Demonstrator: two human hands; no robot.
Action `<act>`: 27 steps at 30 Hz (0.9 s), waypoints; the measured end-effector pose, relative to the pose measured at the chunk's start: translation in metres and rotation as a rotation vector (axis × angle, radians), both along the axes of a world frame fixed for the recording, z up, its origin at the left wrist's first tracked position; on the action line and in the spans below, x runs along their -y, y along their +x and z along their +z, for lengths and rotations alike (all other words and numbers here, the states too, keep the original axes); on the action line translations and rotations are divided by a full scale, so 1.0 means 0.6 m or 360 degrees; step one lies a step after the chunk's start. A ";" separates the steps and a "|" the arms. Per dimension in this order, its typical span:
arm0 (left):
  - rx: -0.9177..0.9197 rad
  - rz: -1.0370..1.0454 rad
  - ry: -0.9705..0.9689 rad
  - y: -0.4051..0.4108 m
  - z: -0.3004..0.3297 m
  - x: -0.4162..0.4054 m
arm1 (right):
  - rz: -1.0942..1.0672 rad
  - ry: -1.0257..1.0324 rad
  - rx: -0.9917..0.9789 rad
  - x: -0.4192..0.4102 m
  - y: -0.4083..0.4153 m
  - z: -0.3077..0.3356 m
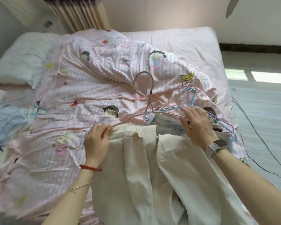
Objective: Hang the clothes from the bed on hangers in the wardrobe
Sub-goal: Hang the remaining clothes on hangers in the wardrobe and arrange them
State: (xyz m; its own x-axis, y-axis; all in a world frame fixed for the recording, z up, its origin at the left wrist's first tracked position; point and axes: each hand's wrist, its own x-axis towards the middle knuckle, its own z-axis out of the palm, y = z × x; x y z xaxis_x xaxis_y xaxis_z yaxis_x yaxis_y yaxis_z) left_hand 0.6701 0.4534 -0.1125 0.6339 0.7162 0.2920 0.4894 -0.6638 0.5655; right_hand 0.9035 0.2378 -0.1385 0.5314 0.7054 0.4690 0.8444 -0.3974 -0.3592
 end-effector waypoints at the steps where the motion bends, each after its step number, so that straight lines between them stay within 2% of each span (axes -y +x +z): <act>1: 0.0013 0.0098 0.0046 -0.034 0.018 -0.005 | 0.0136 -0.0008 -0.0029 -0.022 -0.020 0.015; 4: 0.0047 0.0318 0.0196 -0.153 0.068 -0.017 | 0.0407 0.0005 -0.0013 -0.079 -0.104 0.050; 9: 0.0090 0.0772 0.0370 -0.403 0.128 -0.002 | 0.0740 0.0250 0.0059 -0.171 -0.283 0.130; 16: 0.0402 0.1341 0.0331 -0.699 0.188 0.068 | 0.1227 0.0513 0.0098 -0.265 -0.558 0.268; 20: 0.0542 0.1535 0.0619 -0.809 0.251 0.106 | 0.1376 0.0650 0.0101 -0.301 -0.675 0.333; 23: 0.0479 0.1750 0.0943 -0.871 0.302 0.125 | 0.1473 0.0859 0.0185 -0.314 -0.746 0.394; 25: 0.0323 0.1824 0.1143 -0.890 0.319 0.146 | 0.1529 0.0958 0.0185 -0.314 -0.786 0.417; 27: 0.0052 0.1582 0.1399 -0.894 0.306 0.166 | 0.1598 0.0993 0.0141 -0.306 -0.818 0.422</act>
